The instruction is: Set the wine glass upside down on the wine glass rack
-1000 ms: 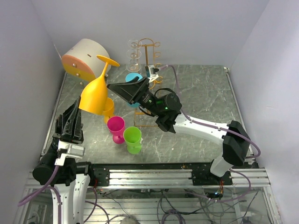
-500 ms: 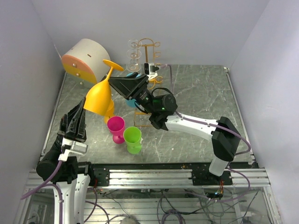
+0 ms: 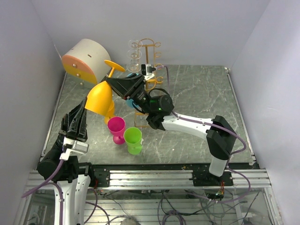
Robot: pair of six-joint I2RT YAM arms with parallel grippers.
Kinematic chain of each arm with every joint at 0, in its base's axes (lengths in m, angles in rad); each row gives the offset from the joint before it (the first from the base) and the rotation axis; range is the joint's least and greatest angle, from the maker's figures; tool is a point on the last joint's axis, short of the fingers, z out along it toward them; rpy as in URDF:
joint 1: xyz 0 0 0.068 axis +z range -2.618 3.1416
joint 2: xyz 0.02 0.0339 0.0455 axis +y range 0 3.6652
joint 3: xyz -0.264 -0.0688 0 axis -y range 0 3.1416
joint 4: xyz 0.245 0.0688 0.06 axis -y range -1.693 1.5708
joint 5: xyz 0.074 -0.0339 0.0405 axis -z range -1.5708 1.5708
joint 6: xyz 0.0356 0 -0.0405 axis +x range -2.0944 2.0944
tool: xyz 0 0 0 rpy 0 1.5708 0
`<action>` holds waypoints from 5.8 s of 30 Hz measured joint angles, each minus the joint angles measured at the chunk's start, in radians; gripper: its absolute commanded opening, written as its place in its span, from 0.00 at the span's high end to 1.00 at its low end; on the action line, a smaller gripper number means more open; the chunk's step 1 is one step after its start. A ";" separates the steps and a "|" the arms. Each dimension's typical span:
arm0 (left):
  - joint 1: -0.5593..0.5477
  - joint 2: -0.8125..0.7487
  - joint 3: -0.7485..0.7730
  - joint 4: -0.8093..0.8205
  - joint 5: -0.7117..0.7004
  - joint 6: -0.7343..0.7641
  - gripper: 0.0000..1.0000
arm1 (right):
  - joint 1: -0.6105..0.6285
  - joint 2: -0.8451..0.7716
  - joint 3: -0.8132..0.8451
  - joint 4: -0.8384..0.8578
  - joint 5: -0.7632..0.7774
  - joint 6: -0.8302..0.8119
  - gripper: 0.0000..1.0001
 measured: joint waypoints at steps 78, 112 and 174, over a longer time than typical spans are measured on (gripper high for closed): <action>0.077 0.832 0.958 -1.644 -0.251 -0.091 0.02 | -0.835 -0.063 0.120 -0.817 -0.330 -1.258 1.00; 0.078 1.051 0.948 -1.651 -0.323 -0.083 0.03 | -0.747 0.333 0.524 -0.869 -0.642 -1.507 1.00; -0.139 1.367 0.922 -1.577 -0.473 -0.077 0.64 | -0.630 -1.054 -0.738 -1.387 0.431 -0.536 0.00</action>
